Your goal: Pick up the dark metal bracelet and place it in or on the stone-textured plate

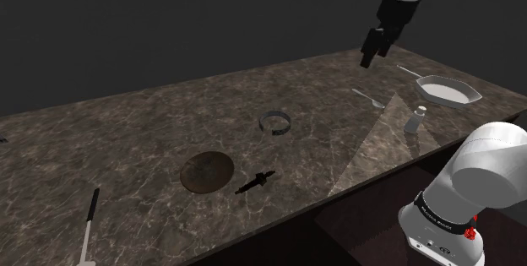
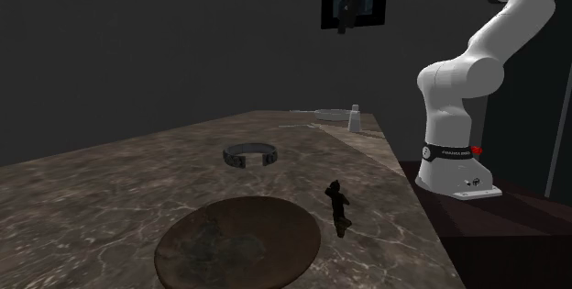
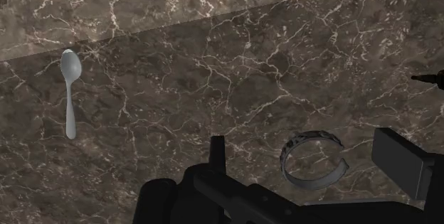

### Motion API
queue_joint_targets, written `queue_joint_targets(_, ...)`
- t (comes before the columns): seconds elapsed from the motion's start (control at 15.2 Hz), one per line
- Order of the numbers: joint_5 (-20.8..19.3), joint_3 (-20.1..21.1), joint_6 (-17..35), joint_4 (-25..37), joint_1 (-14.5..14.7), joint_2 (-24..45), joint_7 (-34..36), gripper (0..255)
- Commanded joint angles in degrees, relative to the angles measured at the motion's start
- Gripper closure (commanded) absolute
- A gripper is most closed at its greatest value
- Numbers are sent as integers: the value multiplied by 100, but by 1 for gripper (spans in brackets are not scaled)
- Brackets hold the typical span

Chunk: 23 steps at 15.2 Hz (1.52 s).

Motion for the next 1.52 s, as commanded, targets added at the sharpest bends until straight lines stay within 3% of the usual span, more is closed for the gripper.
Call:
queue_joint_targets(0.0, 0, 0, 0, 0, 0, 0, 0, 0)
queue_joint_targets(0.73, 129, 319, 1986, -421, -52, 1664, 614, 0)
queue_joint_targets(1.45, -41, 578, 3604, 133, -134, 3940, 1287, 0)
